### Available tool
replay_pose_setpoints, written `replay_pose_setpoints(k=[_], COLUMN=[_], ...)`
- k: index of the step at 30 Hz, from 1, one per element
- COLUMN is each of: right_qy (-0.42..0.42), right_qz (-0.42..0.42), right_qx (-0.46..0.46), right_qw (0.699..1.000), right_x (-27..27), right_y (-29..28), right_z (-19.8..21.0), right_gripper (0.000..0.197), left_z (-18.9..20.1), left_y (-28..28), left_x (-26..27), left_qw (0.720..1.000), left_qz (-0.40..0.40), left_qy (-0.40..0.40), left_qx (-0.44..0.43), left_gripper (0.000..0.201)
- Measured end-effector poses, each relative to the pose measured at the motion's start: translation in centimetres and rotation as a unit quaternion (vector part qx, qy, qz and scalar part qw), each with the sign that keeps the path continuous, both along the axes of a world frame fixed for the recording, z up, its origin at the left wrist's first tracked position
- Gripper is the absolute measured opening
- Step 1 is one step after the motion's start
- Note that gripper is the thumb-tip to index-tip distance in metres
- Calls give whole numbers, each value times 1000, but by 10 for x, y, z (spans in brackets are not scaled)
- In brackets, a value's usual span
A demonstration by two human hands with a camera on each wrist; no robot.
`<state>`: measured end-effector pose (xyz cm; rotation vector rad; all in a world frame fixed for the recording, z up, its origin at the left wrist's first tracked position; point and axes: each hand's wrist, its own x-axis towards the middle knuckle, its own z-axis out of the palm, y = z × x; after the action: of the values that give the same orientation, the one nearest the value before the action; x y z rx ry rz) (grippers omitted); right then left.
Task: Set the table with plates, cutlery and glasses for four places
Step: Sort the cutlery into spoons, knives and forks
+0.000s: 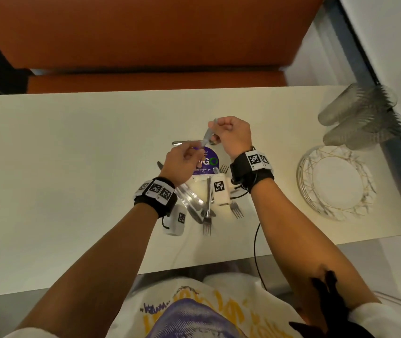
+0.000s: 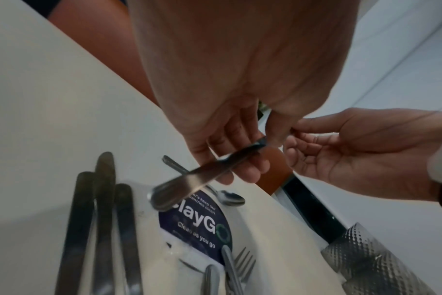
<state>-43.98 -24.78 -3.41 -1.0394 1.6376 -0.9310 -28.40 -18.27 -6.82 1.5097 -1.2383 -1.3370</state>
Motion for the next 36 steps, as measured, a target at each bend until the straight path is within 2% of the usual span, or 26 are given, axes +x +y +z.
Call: replay_pose_setpoints(k=[2, 6, 8, 9, 11, 14, 18, 20, 22, 27, 31, 33, 36], right_qy=[-3, -14, 29, 78, 192, 303, 439, 468, 470, 424, 412, 389, 343], right_qz=[9, 47, 69, 94, 185, 304, 376, 386, 384, 351, 347, 326, 268], right_qx=[-3, 20, 35, 42, 53, 82, 73, 71, 81, 114, 137, 138, 92], right_qw=[1000, 999, 997, 992, 962, 899, 813, 792, 791, 827, 831, 850, 895], right_x=[9, 19, 22, 23, 23, 26, 30, 33, 34, 37, 35, 33, 27], right_y=[9, 31, 45, 53, 69, 95, 113, 117, 120, 117, 111, 109, 104], right_z=[-1, -11, -21, -29, -47, -68, -77, -78, -81, -81, -82, -82, -81], right_gripper=[31, 29, 22, 20, 17, 9, 17, 21, 25, 24, 21, 17, 6], left_z=[-4, -20, -27, -30, -39, -54, -62, -62, -62, -60, -58, -57, -53], left_y=[7, 26, 37, 43, 52, 65, 79, 83, 85, 86, 84, 83, 79], left_x=[7, 27, 37, 42, 52, 64, 73, 76, 78, 80, 79, 79, 77], left_qw=[1000, 998, 997, 996, 994, 992, 991, 991, 991, 990, 989, 988, 986], left_qz=[-2, 31, 57, 67, 84, 97, 100, 98, 96, 111, 115, 117, 124], left_qy=[-12, -45, -57, -60, -61, -61, -60, -57, -50, -30, -23, -19, -14], left_qx=[-14, -16, -4, 1, 19, 45, 63, 70, 73, 83, 92, 98, 106], left_gripper=[10, 18, 19, 20, 23, 28, 30, 32, 34, 35, 35, 35, 36])
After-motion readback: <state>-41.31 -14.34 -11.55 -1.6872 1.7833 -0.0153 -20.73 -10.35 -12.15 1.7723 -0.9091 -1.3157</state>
